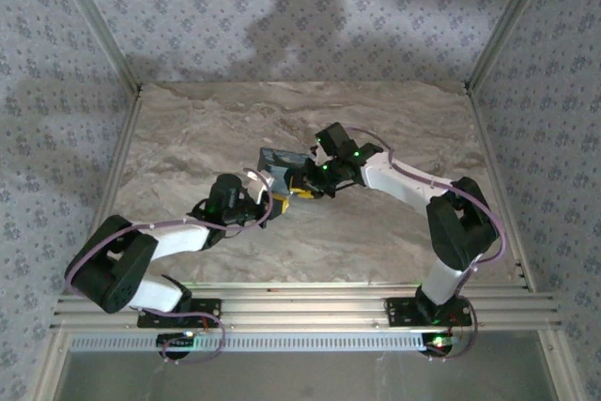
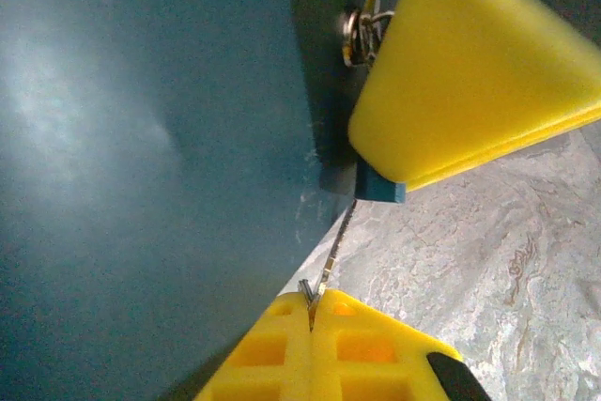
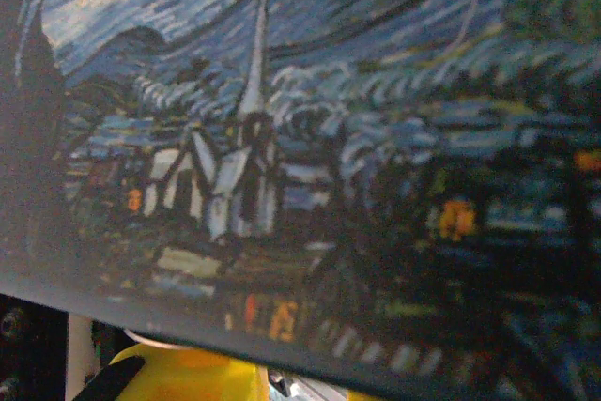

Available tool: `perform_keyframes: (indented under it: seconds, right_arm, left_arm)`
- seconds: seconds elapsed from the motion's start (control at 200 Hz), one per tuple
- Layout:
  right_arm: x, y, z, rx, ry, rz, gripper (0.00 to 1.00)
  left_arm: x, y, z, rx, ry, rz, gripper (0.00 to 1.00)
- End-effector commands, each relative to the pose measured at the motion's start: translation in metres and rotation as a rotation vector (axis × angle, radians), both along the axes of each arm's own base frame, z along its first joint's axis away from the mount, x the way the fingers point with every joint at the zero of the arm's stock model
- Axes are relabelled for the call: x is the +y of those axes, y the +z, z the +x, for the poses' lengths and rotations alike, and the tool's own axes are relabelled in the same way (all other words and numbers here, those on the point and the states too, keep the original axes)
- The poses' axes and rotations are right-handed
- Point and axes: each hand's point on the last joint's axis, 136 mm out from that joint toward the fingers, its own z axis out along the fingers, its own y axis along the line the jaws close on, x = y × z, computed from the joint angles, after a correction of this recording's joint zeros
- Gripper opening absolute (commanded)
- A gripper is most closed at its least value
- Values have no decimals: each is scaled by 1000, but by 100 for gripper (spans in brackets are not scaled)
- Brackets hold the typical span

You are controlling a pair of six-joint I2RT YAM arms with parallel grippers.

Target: Unlock a padlock with a key

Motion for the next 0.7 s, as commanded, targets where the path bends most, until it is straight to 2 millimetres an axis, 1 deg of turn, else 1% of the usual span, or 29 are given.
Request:
perform_keyframes:
  seconds: [0.0, 0.195, 0.33, 0.34, 0.36, 0.525, 0.695]
  right_arm:
    - [3, 20, 2, -43, -7, 47, 0]
    - [3, 20, 4, -50, -24, 43, 0]
    - [2, 27, 10, -80, -53, 48, 0]
    - [-1, 18, 6, -65, -55, 34, 0]
    - [-2, 15, 6, -63, -61, 29, 0]
    - [-6, 15, 10, -87, -97, 13, 0]
    - [-8, 15, 12, -98, -115, 10, 0]
  left_arm:
    - [-2, 16, 13, -37, 36, -44, 0]
    - [-4, 16, 11, -35, 28, -52, 0]
    - [-4, 11, 9, -29, 30, -40, 0]
    - [-4, 11, 9, -28, 31, -38, 0]
    - [-3, 9, 8, -25, 32, -35, 0]
    - [-2, 1, 3, -6, 39, -21, 0]
    - [-4, 1, 0, 8, 41, -13, 0]
